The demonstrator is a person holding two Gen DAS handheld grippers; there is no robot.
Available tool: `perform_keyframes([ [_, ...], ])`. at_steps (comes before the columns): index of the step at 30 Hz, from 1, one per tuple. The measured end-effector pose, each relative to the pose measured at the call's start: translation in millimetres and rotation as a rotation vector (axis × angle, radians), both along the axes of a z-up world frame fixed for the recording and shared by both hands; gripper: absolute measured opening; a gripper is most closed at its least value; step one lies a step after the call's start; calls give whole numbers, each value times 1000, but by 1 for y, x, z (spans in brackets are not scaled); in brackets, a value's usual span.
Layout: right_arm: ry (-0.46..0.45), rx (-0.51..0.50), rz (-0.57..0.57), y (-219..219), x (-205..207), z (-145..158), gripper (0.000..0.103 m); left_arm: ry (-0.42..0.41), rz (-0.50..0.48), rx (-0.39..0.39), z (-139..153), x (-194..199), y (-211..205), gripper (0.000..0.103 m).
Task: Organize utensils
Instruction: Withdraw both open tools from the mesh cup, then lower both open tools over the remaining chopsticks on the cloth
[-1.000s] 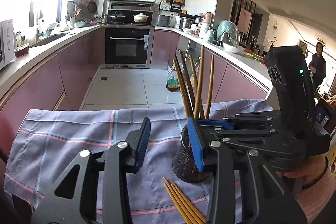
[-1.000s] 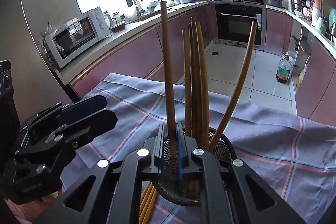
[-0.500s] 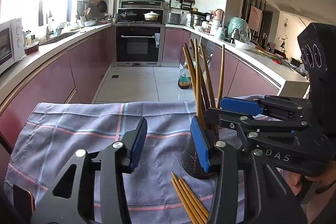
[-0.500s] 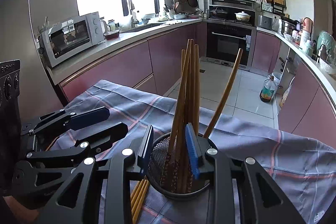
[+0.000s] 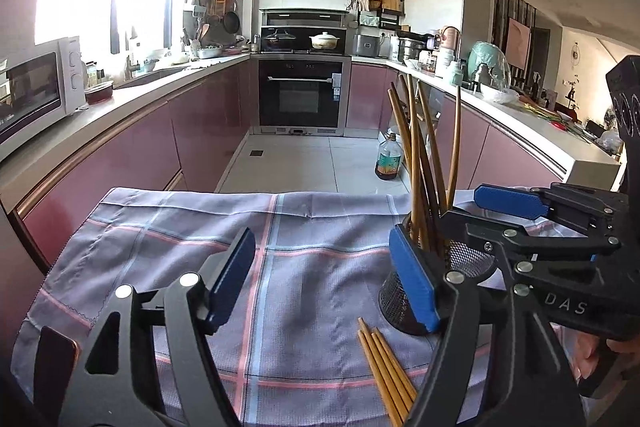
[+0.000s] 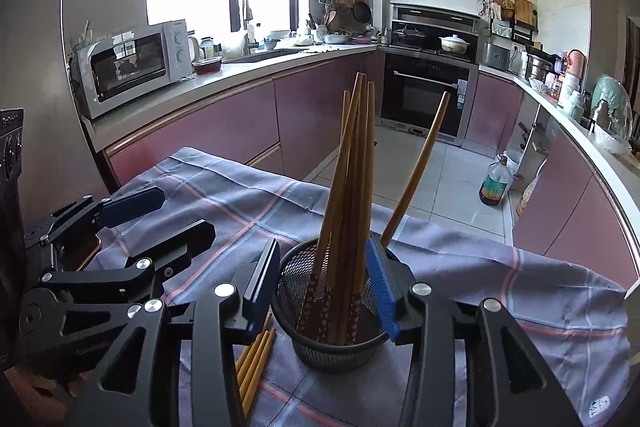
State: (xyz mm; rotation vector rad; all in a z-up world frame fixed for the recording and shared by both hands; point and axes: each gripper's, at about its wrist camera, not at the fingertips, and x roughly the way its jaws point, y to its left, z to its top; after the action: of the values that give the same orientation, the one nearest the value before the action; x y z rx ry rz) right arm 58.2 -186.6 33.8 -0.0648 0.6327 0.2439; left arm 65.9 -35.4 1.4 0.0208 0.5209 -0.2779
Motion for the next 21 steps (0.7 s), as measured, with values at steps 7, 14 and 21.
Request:
perform_keyframes([
  [7, -4, 7, -6, 1, -8, -3, 43, 2, 42, 0, -4, -9, 7, 83],
  [14, -36, -10, 32, 7, -30, -4, 53, 3, 117, 38, -11, -21, 18, 95],
  [21, -52, -32, 111, 23, -57, -13, 58, 33, 153, 45, -21, -34, 27, 97],
])
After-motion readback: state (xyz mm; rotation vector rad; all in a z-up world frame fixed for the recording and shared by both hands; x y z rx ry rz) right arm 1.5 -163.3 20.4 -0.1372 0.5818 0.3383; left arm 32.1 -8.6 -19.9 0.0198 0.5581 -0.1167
